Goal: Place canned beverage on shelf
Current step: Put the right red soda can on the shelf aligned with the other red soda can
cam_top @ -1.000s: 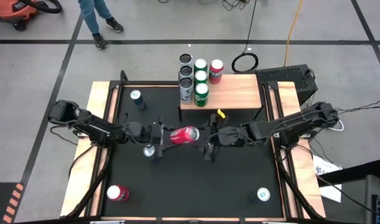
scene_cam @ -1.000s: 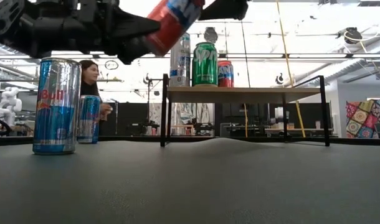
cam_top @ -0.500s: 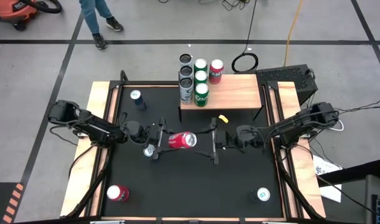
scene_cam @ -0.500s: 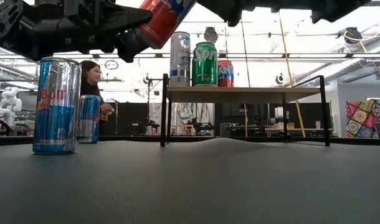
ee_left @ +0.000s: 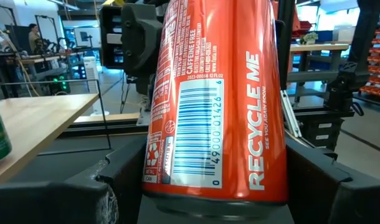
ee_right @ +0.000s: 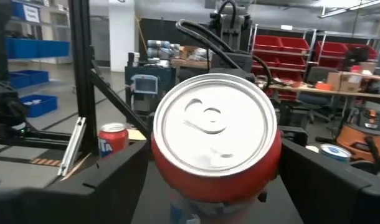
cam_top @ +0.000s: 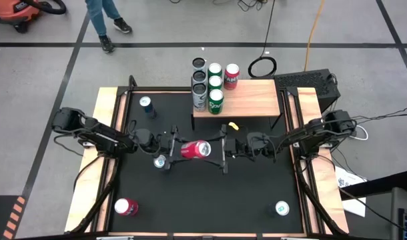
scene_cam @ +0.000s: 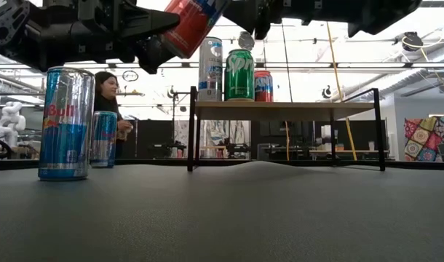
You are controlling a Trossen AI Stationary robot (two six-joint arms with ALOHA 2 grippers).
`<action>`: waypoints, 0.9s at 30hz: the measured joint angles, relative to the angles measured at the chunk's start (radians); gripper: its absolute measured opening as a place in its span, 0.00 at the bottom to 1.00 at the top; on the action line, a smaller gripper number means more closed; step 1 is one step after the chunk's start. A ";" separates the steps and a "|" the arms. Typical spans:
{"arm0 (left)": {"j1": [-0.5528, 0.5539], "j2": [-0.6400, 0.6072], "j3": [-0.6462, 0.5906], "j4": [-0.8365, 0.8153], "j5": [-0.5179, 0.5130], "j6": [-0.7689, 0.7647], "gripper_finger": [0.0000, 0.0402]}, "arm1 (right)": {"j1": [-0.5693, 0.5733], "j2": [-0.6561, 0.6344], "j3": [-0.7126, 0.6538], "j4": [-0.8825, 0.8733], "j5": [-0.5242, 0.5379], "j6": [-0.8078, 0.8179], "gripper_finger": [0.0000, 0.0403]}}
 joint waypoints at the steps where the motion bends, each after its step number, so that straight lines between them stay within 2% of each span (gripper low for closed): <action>1: -0.001 0.008 0.001 0.009 0.000 -0.001 0.70 | -0.002 0.000 0.000 0.001 -0.003 0.001 0.82; 7: -0.001 0.066 0.008 0.041 -0.001 0.000 0.70 | -0.002 0.023 0.000 0.022 -0.002 0.007 0.76; 13: -0.001 0.071 0.010 0.032 -0.001 0.000 0.71 | -0.002 0.029 0.000 0.022 0.022 0.009 0.70; 15: 0.000 0.071 0.012 0.026 -0.001 -0.001 0.74 | -0.002 0.017 0.000 0.004 0.034 0.009 0.69; 18: 0.000 0.071 0.014 -0.001 -0.024 0.006 0.80 | 0.003 -0.019 0.000 -0.089 0.080 0.014 0.69; 22: 0.002 0.071 0.014 -0.025 -0.120 0.019 0.88 | -0.001 -0.081 0.000 -0.219 0.153 0.060 0.69; 27: 0.002 0.071 0.014 -0.060 -0.200 0.027 0.92 | 0.001 -0.177 0.000 -0.367 0.216 0.092 0.68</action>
